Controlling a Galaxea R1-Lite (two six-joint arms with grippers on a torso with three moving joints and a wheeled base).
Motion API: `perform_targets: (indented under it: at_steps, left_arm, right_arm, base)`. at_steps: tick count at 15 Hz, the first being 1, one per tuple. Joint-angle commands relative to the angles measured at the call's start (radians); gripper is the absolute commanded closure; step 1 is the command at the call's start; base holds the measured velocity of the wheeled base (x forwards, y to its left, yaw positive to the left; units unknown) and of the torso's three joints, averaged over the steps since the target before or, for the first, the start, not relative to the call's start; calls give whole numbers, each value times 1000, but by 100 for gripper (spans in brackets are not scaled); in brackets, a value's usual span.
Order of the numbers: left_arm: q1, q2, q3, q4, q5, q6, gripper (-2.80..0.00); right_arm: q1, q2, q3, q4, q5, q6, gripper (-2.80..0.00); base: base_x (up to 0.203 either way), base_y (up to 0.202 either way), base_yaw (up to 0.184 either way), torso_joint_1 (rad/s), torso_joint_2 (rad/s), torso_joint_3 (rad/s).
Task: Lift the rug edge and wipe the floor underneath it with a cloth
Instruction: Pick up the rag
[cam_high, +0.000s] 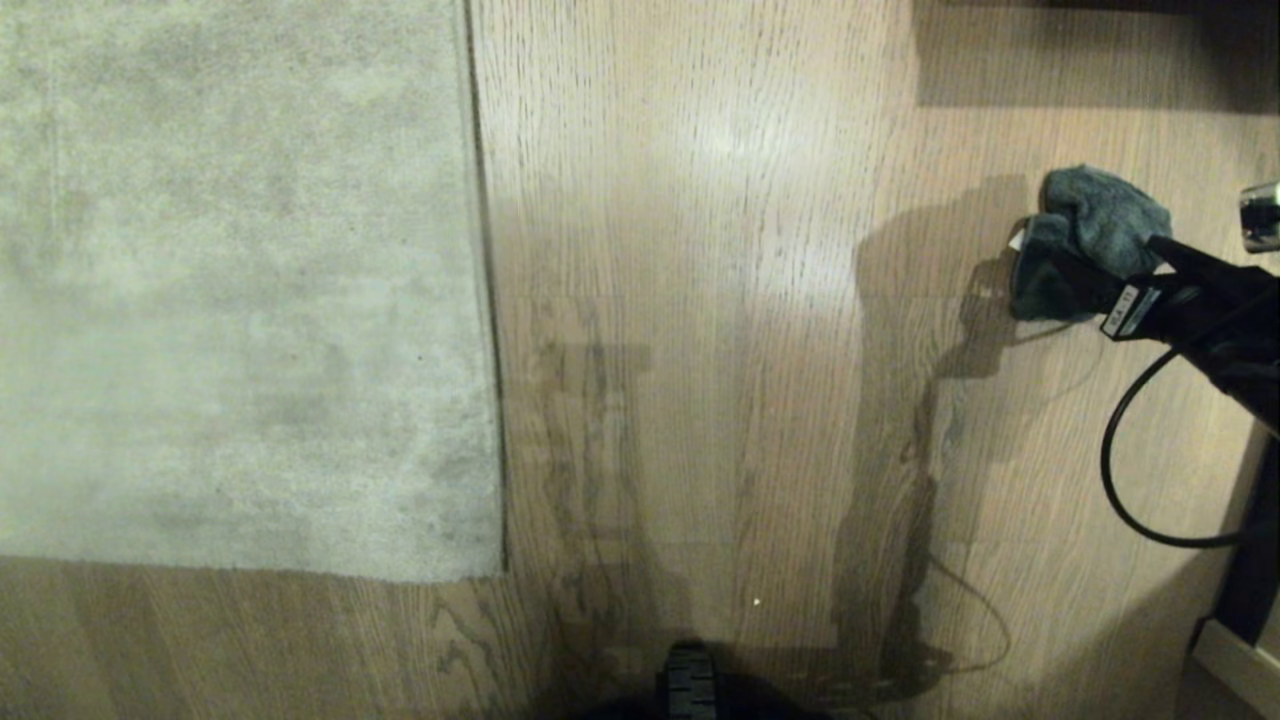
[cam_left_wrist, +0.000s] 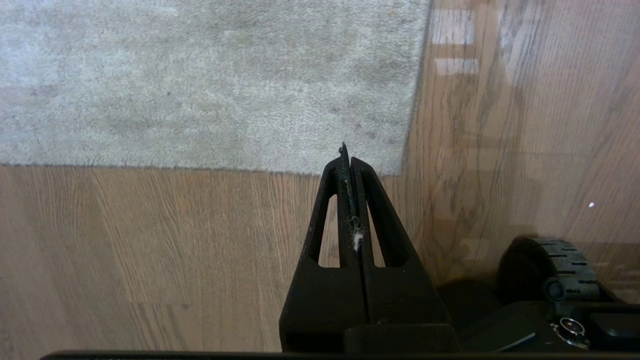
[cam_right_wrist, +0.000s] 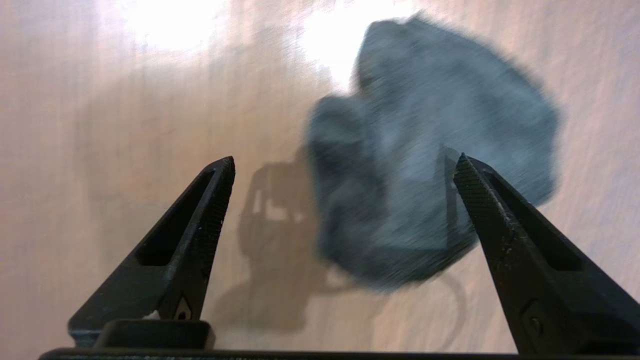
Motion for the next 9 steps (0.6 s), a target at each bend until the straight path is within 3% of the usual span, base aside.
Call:
perform_targets:
  at_steps: [1, 9]
  left_arm:
    - [0, 0, 0, 0, 0, -1, 0]
    - [0, 0, 0, 0, 0, -1, 0]
  right_arm:
    - [-15, 55, -31, -13, 2, -4, -280]
    - [-21, 169, -139, -40, 1, -11, -280]
  base:
    - [0, 0, 0, 0, 0, 0]
    - [0, 0, 0, 0, 0, 0]
